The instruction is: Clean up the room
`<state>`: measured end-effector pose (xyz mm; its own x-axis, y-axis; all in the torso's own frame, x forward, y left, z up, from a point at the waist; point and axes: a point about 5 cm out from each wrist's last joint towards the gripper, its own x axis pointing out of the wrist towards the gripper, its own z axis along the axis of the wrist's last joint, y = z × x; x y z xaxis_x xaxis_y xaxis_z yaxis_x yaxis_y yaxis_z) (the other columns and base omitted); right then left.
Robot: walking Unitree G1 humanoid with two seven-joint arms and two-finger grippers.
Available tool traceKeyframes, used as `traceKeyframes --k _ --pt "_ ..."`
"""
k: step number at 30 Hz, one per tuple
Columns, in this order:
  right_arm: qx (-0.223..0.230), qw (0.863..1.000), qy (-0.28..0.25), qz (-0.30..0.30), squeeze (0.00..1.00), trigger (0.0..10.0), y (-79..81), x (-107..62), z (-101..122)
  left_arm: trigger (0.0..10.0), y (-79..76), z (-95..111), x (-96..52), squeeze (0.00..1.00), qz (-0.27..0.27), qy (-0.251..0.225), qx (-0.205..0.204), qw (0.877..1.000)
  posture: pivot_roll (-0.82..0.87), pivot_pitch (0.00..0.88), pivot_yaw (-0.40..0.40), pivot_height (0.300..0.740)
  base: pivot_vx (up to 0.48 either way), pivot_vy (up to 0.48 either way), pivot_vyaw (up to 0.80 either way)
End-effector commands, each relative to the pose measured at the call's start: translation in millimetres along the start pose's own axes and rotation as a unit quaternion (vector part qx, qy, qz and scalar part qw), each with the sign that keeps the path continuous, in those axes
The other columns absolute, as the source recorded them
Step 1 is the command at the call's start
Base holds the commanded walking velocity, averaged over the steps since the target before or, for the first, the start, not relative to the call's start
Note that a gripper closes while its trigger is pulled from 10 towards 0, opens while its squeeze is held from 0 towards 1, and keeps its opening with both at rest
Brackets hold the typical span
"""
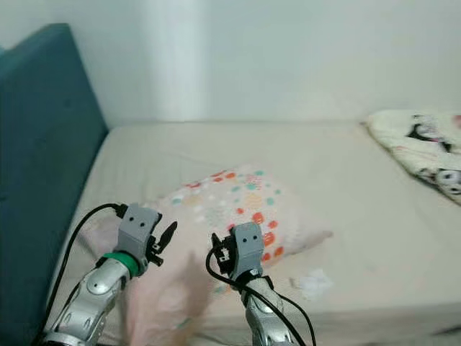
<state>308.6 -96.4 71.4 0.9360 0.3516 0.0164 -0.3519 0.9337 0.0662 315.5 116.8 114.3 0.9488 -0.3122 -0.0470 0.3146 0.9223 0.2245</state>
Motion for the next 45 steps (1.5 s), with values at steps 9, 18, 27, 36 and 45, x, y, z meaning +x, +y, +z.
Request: traceKeyframes --k 9,18,27,36,45 --pt "0.01 1.0 0.014 0.001 0.0 10.0 0.9 -2.4 -6.1 10.0 0.7 -8.1 -1.7 0.0 0.009 0.021 0.004 1.0 -0.1 0.064 0.092 0.731 0.0 0.0 -0.78" --pt "0.002 1.0 0.011 0.003 0.0 10.0 1.3 -1.9 -5.2 10.0 2.7 -10.1 -1.5 0.0 0.016 0.023 0.001 1.0 -0.1 0.058 0.093 0.731 0.0 0.0 -0.35" --pt "0.003 1.0 0.012 0.005 0.0 10.0 2.0 -1.4 -5.4 10.0 5.9 -11.0 -1.9 0.0 0.027 0.024 -0.006 0.999 -0.1 0.06 0.093 0.731 0.0 0.221 0.0" --pt "0.004 1.0 0.013 0.005 0.0 10.0 3.3 -1.2 -6.0 10.0 6.0 -9.6 -1.4 0.0 0.025 0.02 -0.003 0.999 -0.1 0.064 0.096 0.731 0.0 0.48 0.0" --pt "0.005 1.0 0.014 0.004 0.0 10.0 3.1 -1.9 -6.8 10.0 3.4 -7.7 -2.8 0.0 0.018 0.007 0.015 1.0 -0.1 0.07 0.096 0.731 0.0 0.255 0.0"
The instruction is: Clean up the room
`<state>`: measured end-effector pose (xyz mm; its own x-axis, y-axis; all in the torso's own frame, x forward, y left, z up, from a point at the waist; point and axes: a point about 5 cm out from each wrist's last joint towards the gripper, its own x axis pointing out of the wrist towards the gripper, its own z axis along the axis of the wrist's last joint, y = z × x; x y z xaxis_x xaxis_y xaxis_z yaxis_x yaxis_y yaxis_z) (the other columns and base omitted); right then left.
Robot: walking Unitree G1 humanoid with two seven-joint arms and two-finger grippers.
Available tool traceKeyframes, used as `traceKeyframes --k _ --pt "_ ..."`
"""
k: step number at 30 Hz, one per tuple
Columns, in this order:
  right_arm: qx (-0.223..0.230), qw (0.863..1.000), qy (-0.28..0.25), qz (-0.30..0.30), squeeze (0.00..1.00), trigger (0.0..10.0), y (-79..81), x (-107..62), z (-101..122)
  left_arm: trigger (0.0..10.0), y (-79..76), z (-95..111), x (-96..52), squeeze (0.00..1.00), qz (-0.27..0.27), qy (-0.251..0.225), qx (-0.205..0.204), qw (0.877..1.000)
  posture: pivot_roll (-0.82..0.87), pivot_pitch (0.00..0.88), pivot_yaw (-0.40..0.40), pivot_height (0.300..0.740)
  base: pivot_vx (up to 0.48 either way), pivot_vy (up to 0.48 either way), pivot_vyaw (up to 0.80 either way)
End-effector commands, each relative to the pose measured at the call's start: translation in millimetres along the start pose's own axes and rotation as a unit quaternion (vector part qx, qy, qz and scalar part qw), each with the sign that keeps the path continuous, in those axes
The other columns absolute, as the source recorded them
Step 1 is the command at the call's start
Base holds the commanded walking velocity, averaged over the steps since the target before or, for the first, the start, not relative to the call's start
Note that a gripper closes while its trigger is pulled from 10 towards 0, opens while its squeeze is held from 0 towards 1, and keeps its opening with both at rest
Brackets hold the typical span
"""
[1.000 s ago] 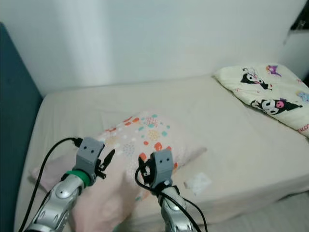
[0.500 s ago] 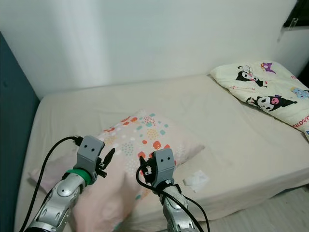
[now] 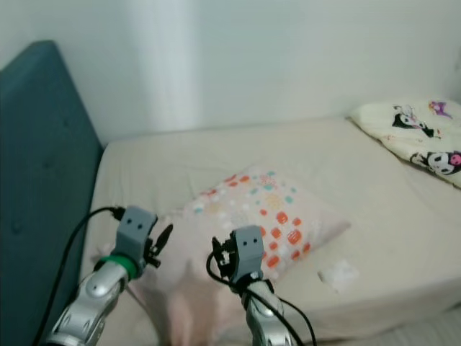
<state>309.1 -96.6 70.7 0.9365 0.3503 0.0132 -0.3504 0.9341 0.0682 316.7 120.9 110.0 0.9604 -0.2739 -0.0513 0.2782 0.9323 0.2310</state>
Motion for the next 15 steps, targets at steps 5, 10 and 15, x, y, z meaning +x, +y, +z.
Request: traceKeyframes --k 5,10,15 --pt "0.004 1.0 0.013 0.004 0.0 10.0 3.7 -2.3 -6.2 10.0 -1.3 -2.1 -3.6 0.0 -0.003 -0.004 0.016 1.0 -0.1 0.073 0.096 0.731 0.0 -0.34 0.0" --pt "0.004 1.0 0.014 0.004 0.0 10.0 4.0 -2.8 -6.8 10.0 -2.9 -2.1 -3.8 0.0 -0.007 -0.004 0.013 1.0 -0.1 0.076 0.096 0.731 0.0 -0.322 0.0" --pt "0.004 1.0 0.014 0.004 0.0 10.0 4.1 -2.9 -7.0 10.0 -3.8 -2.0 -4.0 0.0 -0.009 -0.005 0.008 1.0 -0.1 0.076 0.096 0.731 0.0 0.0 0.0"
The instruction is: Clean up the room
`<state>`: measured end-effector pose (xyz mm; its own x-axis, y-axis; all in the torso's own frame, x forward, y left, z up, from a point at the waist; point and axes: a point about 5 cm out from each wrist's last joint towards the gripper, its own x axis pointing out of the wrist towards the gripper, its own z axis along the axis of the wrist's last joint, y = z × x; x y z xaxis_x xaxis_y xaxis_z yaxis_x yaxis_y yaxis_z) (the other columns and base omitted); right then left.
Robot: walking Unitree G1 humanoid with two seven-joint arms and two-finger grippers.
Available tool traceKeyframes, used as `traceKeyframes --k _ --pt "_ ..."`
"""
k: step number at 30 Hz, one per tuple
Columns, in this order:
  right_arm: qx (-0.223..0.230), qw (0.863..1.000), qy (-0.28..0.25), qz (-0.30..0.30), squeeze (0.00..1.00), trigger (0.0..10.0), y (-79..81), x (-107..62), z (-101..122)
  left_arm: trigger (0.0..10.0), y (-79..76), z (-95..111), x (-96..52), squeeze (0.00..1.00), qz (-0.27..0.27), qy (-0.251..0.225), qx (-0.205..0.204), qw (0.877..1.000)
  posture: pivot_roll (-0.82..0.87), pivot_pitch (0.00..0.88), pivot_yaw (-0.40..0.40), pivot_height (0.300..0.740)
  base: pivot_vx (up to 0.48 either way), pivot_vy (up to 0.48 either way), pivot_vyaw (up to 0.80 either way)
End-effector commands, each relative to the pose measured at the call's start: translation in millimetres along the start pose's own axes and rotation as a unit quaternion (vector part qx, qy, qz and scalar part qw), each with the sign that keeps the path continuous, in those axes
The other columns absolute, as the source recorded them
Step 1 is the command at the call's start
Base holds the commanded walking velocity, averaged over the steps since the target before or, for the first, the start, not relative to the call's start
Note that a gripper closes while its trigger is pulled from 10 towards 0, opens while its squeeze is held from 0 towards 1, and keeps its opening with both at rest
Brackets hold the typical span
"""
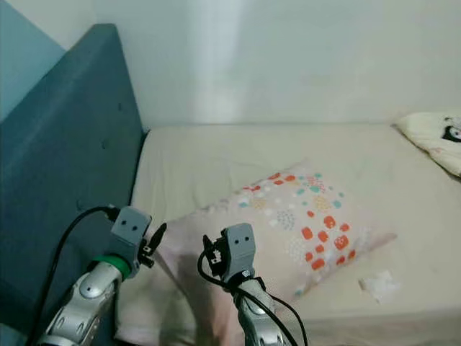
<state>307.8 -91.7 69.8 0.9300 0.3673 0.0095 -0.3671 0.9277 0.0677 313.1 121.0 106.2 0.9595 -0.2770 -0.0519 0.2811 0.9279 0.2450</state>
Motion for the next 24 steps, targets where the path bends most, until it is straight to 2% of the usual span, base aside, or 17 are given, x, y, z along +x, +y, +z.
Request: traceKeyframes --k 1,16,18,24 --pt "0.004 1.0 0.012 -0.005 0.0 10.0 -0.6 -3.5 -6 10.0 -2.5 2 -0.9 0.0 -0.008 -0.006 0.0 1.0 -0.1 0.077 0.097 0.731 0.0 0.0 0.0" --pt "-0.001 1.0 0.011 0.001 0.0 10.0 1.1 -3.5 -6 10.0 -0.8 -2 -1.9 0.0 -0.003 0.002 0.013 1.0 -0.1 0.079 0.096 0.731 0.0 0.0 0.0" --pt "0.009 1.0 0.005 -0.004 0.0 10.0 -1.2 -4.2 -4 10.0 -1.1 -6 -5.4 0.0 -0.015 0.006 0.031 0.999 -0.1 0.083 0.098 0.731 0.0 0.0 0.0" --pt "0.01 1.0 -0.004 -0.007 0.0 10.0 -4.2 -6.1 -2 10.0 -1.9 -11 -9.3 0.0 -0.03 0.019 0.025 0.999 -0.1 0.085 0.097 0.731 0.0 0.0 0.0"
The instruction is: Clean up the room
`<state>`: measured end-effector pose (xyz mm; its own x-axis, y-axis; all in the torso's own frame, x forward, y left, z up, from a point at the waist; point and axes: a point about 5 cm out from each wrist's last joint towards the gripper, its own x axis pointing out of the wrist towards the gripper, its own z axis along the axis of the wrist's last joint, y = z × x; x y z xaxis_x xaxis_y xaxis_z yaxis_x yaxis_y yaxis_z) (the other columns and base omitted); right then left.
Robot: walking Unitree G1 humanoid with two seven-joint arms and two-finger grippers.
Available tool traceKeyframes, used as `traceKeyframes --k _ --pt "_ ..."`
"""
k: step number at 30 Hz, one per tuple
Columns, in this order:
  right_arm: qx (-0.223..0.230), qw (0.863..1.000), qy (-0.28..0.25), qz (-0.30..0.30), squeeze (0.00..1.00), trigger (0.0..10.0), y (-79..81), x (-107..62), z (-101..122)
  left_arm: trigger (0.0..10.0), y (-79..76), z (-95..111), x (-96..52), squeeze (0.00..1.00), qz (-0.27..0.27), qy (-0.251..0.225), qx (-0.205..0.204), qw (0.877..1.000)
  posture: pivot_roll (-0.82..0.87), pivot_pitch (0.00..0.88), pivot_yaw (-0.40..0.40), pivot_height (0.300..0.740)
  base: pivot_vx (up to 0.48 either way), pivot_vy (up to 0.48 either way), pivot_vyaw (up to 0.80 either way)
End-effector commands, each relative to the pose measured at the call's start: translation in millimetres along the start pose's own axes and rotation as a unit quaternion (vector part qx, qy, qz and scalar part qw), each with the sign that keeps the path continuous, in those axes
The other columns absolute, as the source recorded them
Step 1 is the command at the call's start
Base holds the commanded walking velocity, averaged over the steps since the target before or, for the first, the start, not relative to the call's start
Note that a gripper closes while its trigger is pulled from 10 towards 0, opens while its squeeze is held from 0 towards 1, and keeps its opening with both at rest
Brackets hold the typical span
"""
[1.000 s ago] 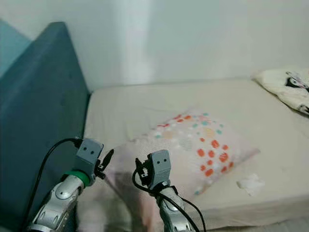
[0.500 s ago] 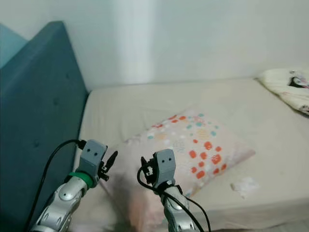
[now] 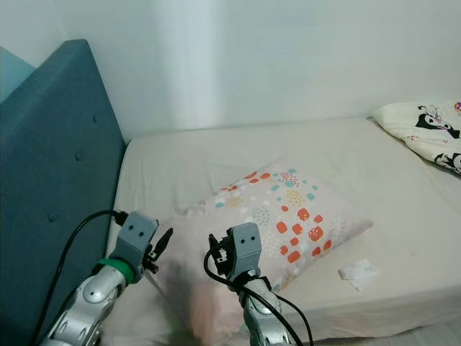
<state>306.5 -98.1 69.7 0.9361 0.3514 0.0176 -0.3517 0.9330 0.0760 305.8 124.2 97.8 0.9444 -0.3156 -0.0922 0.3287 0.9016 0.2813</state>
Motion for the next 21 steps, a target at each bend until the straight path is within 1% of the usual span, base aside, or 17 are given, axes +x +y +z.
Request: traceKeyframes --k 1,2,5,13,21 --pt "0.003 1.0 -0.002 -0.001 0.0 10.0 0.1 -3.3 -1.4 10.0 -1.4 -4.4 -2.7 0.0 -0.006 0.012 -0.007 1.0 -0.1 0.085 0.097 0.731 0.0 0.0 0.0" --pt "0.001 1.0 -0.005 -0.006 0.0 10.0 -0.7 -3.6 -0.7 10.0 -1.8 -6.1 -2.9 0.0 -0.004 0.018 -0.017 1.0 -0.1 0.085 0.097 0.731 0.0 0.0 0.0" --pt "-0.009 1.0 -0.005 -0.015 0.0 10.0 -1.3 -2.9 0.0 10.0 -2.8 -7.3 -1.7 0.0 -0.001 0.022 -0.025 0.999 -0.1 0.084 0.096 0.721 0.0 0.0 0.0" --pt "-0.012 1.0 -0.002 -0.02 0.0 10.0 -3.4 -3.1 -1.2 10.0 -3.3 -6.1 0.5 0.0 0.001 0.02 -0.022 1.0 -0.1 0.077 0.096 0.721 0.0 0.0 0.0" --pt "-0.011 1.0 -0.001 -0.025 0.0 10.0 -6.5 -3.1 -0.1 10.0 -4.0 -4.8 2.2 0.0 0.0 0.019 -0.02 1.0 -0.11 0.068 0.095 0.691 0.0 0.0 0.0"
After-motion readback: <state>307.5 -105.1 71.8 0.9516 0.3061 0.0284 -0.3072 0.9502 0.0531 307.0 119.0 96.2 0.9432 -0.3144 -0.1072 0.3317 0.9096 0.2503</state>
